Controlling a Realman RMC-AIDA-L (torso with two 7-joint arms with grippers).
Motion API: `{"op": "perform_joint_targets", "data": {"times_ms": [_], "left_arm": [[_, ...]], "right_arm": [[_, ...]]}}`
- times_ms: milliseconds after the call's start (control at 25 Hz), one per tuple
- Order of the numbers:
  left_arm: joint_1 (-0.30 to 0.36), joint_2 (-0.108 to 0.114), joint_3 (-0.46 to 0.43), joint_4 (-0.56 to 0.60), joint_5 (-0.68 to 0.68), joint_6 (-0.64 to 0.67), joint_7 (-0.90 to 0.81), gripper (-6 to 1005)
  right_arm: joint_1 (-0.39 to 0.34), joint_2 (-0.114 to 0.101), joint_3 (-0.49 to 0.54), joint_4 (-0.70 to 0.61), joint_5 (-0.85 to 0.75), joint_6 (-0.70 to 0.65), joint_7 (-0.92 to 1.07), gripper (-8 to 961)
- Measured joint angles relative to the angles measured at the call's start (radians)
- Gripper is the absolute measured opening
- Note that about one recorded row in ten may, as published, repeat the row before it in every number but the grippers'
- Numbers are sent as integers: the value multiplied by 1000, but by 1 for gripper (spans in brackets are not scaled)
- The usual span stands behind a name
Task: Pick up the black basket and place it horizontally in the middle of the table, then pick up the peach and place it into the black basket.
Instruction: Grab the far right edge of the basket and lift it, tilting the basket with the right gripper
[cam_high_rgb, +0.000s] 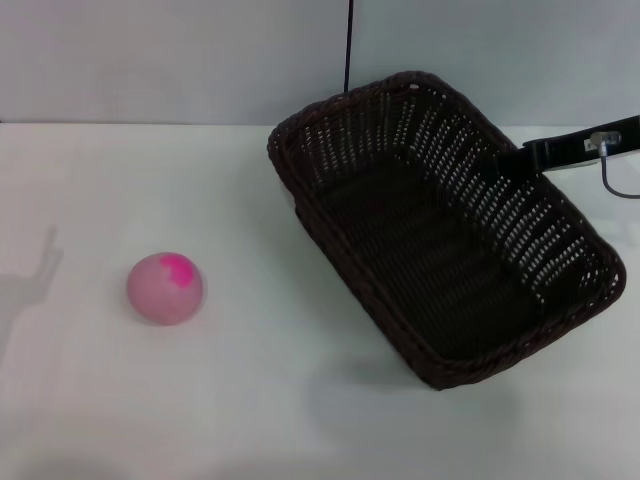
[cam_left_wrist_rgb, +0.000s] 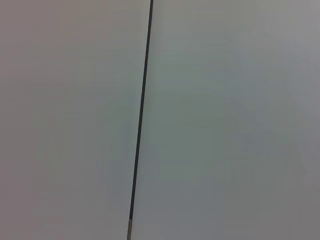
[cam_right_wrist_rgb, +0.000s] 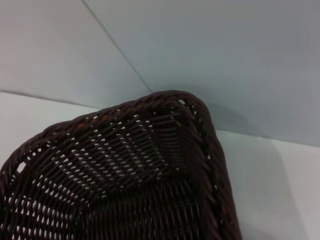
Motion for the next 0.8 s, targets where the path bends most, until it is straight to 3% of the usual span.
{"op": "perform_joint_targets", "data": {"times_ms": [200,440,640,800], "left_arm": [[0,-1,-1,-1,0,0,0,834],[-1,0,-2,-1,0,3,0,833],[9,2,-2,2,-1,9,0,833],[20,3,-6,-1,-2,17,0,832]], "right_arm": [[0,11,-6,3,2,33,-4,331],[-1,31,-20,-54,-5,12,-67,239],[-13,38,-128,-191,-5,-70,-121,162],[-24,38,-217,-312,-25,-146,-199,161]]}}
